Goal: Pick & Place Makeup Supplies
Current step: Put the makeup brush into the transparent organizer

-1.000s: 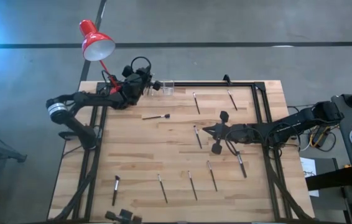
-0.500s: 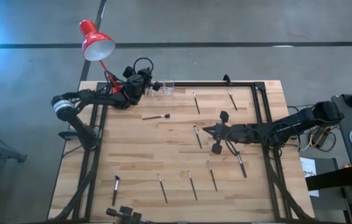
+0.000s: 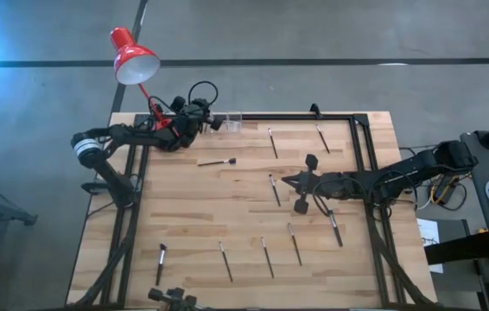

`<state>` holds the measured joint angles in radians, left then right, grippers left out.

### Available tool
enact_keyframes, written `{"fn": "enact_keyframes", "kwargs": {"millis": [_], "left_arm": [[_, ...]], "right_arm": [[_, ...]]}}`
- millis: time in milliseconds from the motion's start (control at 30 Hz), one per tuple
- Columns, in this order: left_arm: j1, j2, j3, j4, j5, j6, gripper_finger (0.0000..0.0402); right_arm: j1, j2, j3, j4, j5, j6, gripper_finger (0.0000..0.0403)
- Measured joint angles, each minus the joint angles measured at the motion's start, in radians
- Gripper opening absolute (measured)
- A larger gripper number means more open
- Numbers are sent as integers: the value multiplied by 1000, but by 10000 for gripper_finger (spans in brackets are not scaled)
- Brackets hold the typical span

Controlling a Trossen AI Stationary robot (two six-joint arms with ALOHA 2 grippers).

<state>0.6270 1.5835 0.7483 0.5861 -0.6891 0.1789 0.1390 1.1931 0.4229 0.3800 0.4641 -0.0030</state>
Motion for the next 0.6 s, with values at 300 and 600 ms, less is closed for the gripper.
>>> {"fn": "enact_keyframes", "kwargs": {"millis": [300, 600], "left_arm": [[0, -28, 0, -85, 50, -49, 0], [1, -61, 0, -154, 70, -96, 43]], "right_arm": [[0, 0, 0, 0, 0, 1, 8], [0, 0, 0, 2, 0, 3, 8]]}}
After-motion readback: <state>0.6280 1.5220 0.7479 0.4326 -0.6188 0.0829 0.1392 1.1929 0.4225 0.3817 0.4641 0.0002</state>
